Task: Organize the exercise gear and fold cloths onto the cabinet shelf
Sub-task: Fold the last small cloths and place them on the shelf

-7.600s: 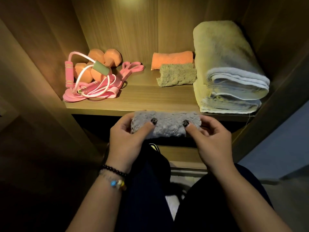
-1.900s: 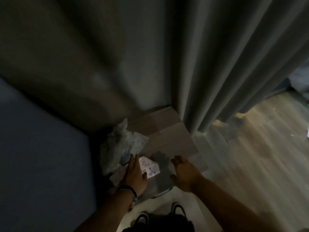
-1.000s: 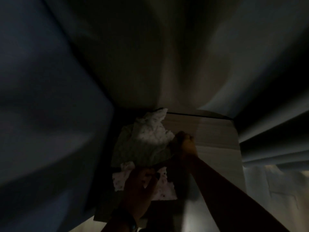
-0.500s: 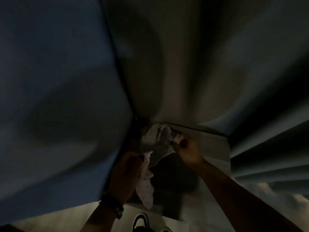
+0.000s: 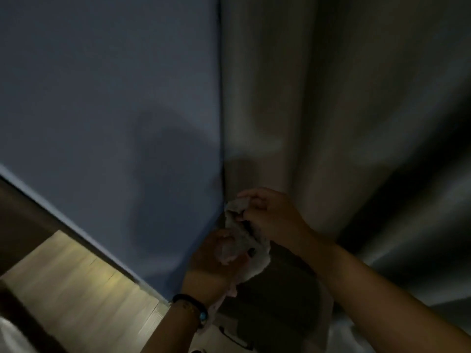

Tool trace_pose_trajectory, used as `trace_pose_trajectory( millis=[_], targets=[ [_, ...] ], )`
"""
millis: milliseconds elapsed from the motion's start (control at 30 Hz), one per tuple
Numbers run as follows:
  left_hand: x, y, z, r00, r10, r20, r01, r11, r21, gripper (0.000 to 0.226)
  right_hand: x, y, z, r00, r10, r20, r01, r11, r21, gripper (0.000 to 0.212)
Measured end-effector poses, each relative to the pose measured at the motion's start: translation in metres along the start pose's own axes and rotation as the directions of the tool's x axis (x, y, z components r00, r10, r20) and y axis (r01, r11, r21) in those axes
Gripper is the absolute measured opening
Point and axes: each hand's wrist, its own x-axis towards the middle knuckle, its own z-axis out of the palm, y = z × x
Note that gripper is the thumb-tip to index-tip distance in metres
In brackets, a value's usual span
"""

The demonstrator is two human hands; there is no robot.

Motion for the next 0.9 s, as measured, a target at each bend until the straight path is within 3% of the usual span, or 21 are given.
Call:
trace_pose_trajectory(
  millis=[100, 233, 300, 433, 467, 600, 767, 900],
  targets=[
    [-0.016, 0.001, -0.006, 0.990, -0.006, -0.138, -0.011, 0.993, -0.122, 0.034, -0.012, -0.020, 0.012, 0.991, -0.085, 0.106, 0.087, 0.996, -0.013, 0.030],
    [-0.034, -0.007, -0.025, 0.948, -0.091, -0.305, 0.042, 0.986, -0.163, 0.032, -0.025, -0.038, 0.032, 0.957, -0.191, 0.216, 0.202, 0.979, -0.029, 0.011],
    [-0.041, -0.013, -0.039, 0.921, -0.086, -0.380, 0.030, 0.988, -0.151, 0.030, -0.028, -0.046, 0.047, 0.943, -0.224, 0.247, 0.243, 0.969, -0.047, 0.009],
    [-0.061, -0.026, -0.070, 0.871, -0.109, -0.479, 0.047, 0.989, -0.139, 0.004, -0.033, -0.062, 0.081, 0.912, -0.291, 0.289, 0.341, 0.930, -0.138, 0.007],
    [-0.067, -0.034, -0.078, 0.855, -0.109, -0.507, 0.048, 0.990, -0.132, 0.012, -0.035, -0.066, 0.090, 0.898, -0.327, 0.295, 0.381, 0.913, -0.148, 0.008],
    [-0.089, -0.074, -0.107, 0.817, -0.132, -0.562, 0.112, 0.991, -0.071, 0.032, -0.039, -0.082, 0.128, 0.844, -0.421, 0.332, 0.489, 0.858, -0.154, 0.007],
    [-0.110, -0.128, -0.144, 0.780, -0.273, -0.564, 0.240, 0.962, -0.134, 0.022, -0.036, -0.102, 0.184, 0.807, -0.428, 0.408, 0.522, 0.840, -0.150, 0.006],
    [-0.128, -0.167, -0.173, 0.701, -0.386, -0.600, 0.297, 0.922, -0.247, 0.017, -0.032, -0.116, 0.232, 0.781, -0.433, 0.449, 0.529, 0.842, -0.108, 0.009]
  ],
)
